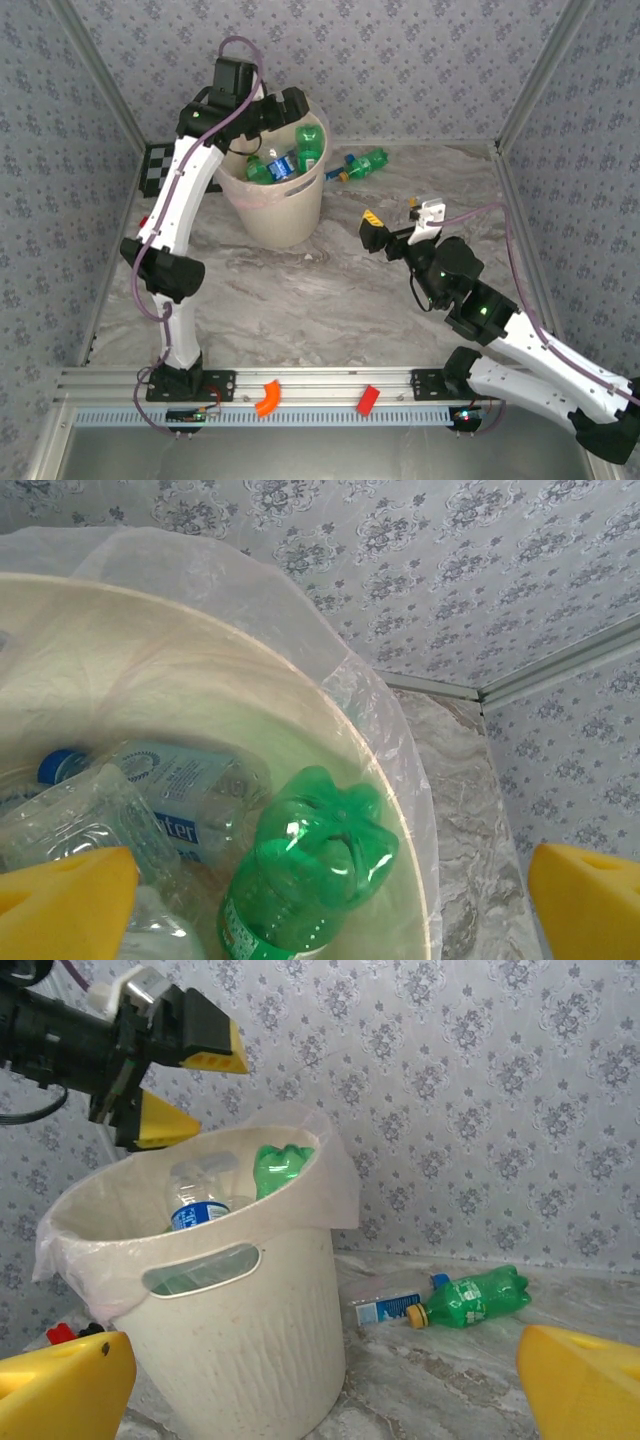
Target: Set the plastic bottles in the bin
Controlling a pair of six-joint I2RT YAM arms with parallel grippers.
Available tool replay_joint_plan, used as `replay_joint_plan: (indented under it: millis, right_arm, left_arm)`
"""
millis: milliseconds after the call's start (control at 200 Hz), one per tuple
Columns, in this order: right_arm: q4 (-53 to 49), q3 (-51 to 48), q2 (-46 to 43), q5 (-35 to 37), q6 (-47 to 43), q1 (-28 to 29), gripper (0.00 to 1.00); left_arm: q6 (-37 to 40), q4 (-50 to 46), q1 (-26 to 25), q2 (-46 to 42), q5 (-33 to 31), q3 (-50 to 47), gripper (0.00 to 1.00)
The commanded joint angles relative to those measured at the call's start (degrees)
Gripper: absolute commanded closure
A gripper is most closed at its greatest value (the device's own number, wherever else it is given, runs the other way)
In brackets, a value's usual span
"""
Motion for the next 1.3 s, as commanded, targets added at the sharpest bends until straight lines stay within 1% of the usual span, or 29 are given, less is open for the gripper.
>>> replay_joint_plan:
  millis: [0,100,170,290,410,520,645,745,830,865,995,1105,1244,1294]
  right_arm:
    - [-0.46,-0.04,0.49,-0.27,2.12,-0.95,0.01]
    - [-1.23,0.67,1.88,-1.12,3.41,-2.33,0.01]
    - [-1.61,1.47,3.33,-3.01,4.59,-4.06,0.01]
    - [-2.23,2.88,6.81,-8.18,8.65,-9.47,0.01]
    - [-1.51,4.31,11.77,-14.18,12.93,-15.90,0.01]
    - [-0.27,6.84,18.70,-20.72,14.94,-21.80,0.01]
    - [0.71,11.84,29.27,-27.71,17.71,-28.06,0.01]
    - [3.16,15.18,36.91,-30.97,22.29,-31.94,0.00]
    - [4.14,18.24,43.00,-31.47,25.26,-33.40,0.06]
    - [3.85,19.71,45.40,-31.73,27.97,-33.89,0.08]
    - [5.04,23.06,53.82,-34.31,34.51,-34.44,0.14]
    - [10.14,23.08,59.78,-36.48,40.92,-34.19,0.16]
    - [17.69,26.04,67.91,-38.91,47.51,-33.81,0.24]
    - [19.63,26.86,70.46,-39.26,49.48,-33.52,0.24]
  left_arm:
    - [1.68,-2.26,-0.02,-4.27,-1.75,2.29,0.00]
    - [2.41,-3.03,-0.24,-5.42,-1.34,2.13,0.00]
    - [3.16,-3.66,-0.41,-6.28,-1.23,1.89,0.00]
    - [4.26,-3.77,-0.90,-8.91,-1.07,-0.43,0.00]
    - [5.39,-1.28,-1.47,-13.66,-1.04,-7.12,0.00]
    - [5.95,1.52,-1.78,-18.72,-0.96,-14.10,0.00]
    - [6.39,4.18,-2.15,-24.10,-0.66,-22.05,0.00]
    - [6.59,5.56,-2.56,-28.04,-0.64,-26.88,0.00]
    - [6.24,7.57,-2.83,-31.48,-0.73,-32.88,0.00]
    - [6.05,8.31,-2.97,-32.88,-0.75,-34.97,0.00]
    - [5.69,10.11,-3.91,-37.12,-1.48,-40.75,0.00]
    - [5.69,11.55,-5.06,-40.54,-2.42,-45.33,0.00]
    - [5.41,13.14,-5.87,-44.68,-3.34,-50.58,0.00]
    - [5.34,13.25,-6.06,-46.03,-3.49,-52.11,0.00]
